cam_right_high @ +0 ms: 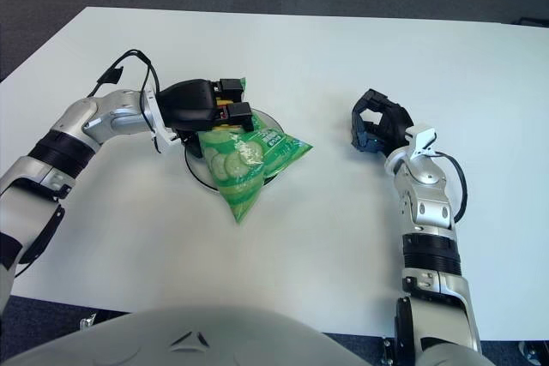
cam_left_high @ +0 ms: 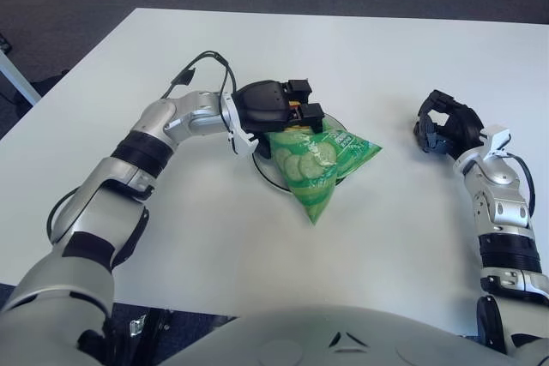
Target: Put the snack into the plate.
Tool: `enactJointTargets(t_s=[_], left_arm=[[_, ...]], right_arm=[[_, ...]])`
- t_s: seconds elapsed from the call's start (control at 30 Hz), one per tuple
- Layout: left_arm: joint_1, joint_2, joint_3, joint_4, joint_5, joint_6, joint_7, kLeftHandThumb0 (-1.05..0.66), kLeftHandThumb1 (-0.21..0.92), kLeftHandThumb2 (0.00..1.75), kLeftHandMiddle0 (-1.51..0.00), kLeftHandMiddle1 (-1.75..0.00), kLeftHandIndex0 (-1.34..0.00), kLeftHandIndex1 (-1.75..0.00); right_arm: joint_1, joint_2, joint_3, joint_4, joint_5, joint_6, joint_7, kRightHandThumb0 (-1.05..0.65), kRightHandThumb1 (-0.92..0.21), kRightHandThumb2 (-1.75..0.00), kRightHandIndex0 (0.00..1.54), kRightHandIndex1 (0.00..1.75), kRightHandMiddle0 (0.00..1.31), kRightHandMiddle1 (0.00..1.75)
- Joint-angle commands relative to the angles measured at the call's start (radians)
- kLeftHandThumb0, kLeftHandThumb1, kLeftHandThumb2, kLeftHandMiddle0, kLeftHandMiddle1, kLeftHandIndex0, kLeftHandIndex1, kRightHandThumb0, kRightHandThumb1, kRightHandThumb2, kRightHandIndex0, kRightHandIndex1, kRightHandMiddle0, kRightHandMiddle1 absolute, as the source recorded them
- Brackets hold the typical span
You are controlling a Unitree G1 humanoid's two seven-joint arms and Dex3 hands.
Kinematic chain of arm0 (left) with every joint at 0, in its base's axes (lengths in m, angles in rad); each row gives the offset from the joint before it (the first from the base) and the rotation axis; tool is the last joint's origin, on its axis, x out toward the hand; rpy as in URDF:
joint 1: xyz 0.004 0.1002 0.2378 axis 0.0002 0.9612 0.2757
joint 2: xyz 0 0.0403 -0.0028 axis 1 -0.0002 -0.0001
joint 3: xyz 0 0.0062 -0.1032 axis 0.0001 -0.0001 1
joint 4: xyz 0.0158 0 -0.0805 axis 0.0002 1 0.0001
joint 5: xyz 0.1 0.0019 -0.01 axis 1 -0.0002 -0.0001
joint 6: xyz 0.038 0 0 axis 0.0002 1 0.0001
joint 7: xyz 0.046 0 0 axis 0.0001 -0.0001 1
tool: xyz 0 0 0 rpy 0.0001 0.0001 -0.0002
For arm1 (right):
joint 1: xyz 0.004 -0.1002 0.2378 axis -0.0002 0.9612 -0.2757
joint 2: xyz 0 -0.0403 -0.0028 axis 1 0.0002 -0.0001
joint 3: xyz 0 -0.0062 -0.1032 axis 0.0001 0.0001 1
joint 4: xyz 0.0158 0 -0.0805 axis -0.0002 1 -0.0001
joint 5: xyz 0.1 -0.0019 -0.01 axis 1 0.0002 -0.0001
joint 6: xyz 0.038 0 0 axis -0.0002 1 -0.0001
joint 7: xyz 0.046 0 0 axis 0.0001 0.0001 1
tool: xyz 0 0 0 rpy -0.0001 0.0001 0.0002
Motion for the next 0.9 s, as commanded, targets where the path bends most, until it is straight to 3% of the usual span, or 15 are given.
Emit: enactJointTargets(t_s=[0.0,0.07,0.17,0.23,0.4,0.53,0.63,0.87], left_arm=[[-0.028,0.012,-0.013,0.008,-0.027,-0.044,-0.039,-0.54,0.37,0.97,0.00,-0.67,0.00,-0.75],[-0.043,0.018,-0.015,0.018,-0.052,-0.069,-0.056,-0.57,0.39,0.95,0.00,-0.54,0.00,-0.68],[-0.062,0.018,-0.027,0.051,-0.108,-0.100,-0.098,-0.60,0.42,0.91,0.00,-0.20,0.00,-0.54],[-0.086,0.018,-0.054,0.095,-0.204,-0.104,-0.170,-0.61,0.43,0.89,0.00,-0.08,0.00,-0.46],[-0.139,0.004,-0.130,0.186,-0.480,-0.073,-0.404,-0.67,0.47,0.82,0.00,-0.01,0.00,-0.32],[-0.119,-0.012,-0.147,0.171,-0.736,0.045,-0.645,-0.81,0.58,0.67,0.00,0.00,0.00,-0.15],[-0.114,-0.020,-0.132,0.162,-0.817,0.086,-0.740,-0.89,0.66,0.55,0.00,0.00,0.00,-0.04],[-0.114,-0.047,-0.048,0.178,-0.924,0.113,-0.875,-0.99,0.75,0.41,0.00,0.00,0.00,0.00]], right_arm=[[0.043,0.013,0.028,0.052,-0.023,0.061,0.007,-0.47,-0.36,-1.27,1.26,1.75,0.58,1.75],[0.043,0.013,0.029,0.048,-0.025,0.067,0.003,-0.47,-0.36,-1.27,1.25,1.75,0.58,1.75],[0.044,0.012,0.031,0.043,-0.029,0.071,-0.002,-0.47,-0.36,-1.26,1.25,1.75,0.58,1.75],[0.045,0.011,0.032,0.040,-0.031,0.073,-0.003,-0.47,-0.36,-1.26,1.24,1.75,0.58,1.75],[0.046,0.009,0.035,0.038,-0.033,0.070,-0.002,-0.47,-0.36,-1.27,1.23,1.75,0.58,1.75],[0.043,0.009,0.036,0.048,-0.033,0.061,0.003,-0.47,-0.36,-1.27,1.24,1.75,0.58,1.75],[0.042,0.009,0.036,0.052,-0.033,0.058,0.003,-0.47,-0.34,-1.28,1.26,1.75,0.59,1.75],[0.044,0.009,0.038,0.040,-0.034,0.071,-0.005,-0.47,-0.35,-1.28,1.26,1.75,0.59,1.75]])
